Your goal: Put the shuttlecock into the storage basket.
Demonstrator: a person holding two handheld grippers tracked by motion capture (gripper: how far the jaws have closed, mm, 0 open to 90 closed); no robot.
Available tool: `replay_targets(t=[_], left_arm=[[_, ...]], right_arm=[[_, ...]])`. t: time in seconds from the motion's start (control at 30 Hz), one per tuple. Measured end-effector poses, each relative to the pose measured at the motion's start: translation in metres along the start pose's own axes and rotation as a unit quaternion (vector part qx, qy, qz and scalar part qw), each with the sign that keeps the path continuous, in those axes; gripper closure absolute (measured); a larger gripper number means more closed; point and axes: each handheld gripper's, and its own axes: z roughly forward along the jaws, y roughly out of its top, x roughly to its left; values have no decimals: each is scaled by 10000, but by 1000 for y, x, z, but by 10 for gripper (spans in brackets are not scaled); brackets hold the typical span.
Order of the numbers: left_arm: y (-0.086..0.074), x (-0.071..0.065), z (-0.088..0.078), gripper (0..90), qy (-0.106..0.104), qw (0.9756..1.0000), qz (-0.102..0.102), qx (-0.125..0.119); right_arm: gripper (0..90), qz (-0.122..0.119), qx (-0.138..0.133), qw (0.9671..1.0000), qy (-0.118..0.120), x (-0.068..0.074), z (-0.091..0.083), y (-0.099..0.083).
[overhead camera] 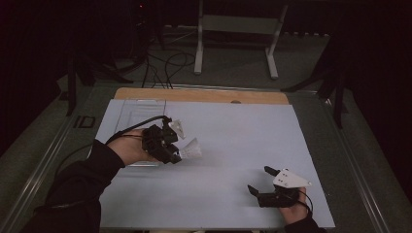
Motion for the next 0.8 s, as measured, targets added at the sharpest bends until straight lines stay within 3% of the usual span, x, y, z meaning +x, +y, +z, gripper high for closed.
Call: replay_targets(t=[0.07, 0.47, 0.8], left_arm=[[-3, 2, -2, 662, 20, 9999, -100, -37], [-19, 9, -11, 662, 137, 9996, -231, 17], [-30, 11, -25, 662, 237, 9989, -368, -144]], right_arm=[[101, -5, 7, 10000, 1, 0, 0, 0], [101, 7, 26, 10000, -5, 0, 1, 0], [101, -3, 30, 10000, -8, 1, 0, 0]])
